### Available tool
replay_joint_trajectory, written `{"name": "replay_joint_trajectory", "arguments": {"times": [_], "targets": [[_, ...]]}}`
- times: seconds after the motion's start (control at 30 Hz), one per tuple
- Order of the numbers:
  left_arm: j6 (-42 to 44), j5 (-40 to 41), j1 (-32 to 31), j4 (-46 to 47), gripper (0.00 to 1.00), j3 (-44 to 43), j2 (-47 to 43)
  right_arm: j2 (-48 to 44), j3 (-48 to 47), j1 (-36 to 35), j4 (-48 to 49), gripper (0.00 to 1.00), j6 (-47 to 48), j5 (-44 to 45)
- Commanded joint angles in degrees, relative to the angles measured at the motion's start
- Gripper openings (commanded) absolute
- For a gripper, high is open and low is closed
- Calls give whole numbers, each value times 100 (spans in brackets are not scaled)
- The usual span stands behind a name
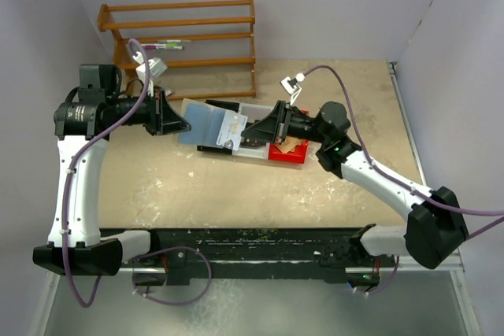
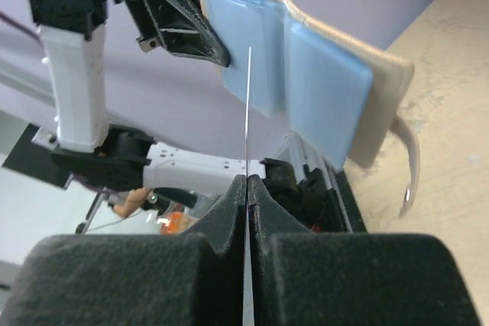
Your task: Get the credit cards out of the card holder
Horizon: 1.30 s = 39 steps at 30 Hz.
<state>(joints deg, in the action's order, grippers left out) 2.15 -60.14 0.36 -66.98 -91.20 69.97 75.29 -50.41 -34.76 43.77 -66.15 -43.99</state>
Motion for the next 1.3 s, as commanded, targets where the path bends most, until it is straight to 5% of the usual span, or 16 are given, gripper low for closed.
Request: {"name": "replay_joint_trajectory", "arguments": {"times": [0.0, 0.3, 0.53, 0.83, 1.27], "targets": [[374, 1780, 25, 143, 0, -309, 13, -204, -105, 326, -988, 0, 690, 218], [1234, 3185, 33, 155, 0, -238, -249, 772, -1034, 421, -2332, 0, 1749, 823], [1600, 1582, 28, -471, 0, -424, -452, 2169, -2028, 397, -2378, 0, 1827, 1486], [1622, 1139, 26, -769, 0, -584, -519, 3873, -3463, 211, -2870, 0, 1843, 1950], [1791, -224, 25, -1262, 0, -794, -364, 4618, -4219, -61, -3662, 0, 2041, 2542]]}}
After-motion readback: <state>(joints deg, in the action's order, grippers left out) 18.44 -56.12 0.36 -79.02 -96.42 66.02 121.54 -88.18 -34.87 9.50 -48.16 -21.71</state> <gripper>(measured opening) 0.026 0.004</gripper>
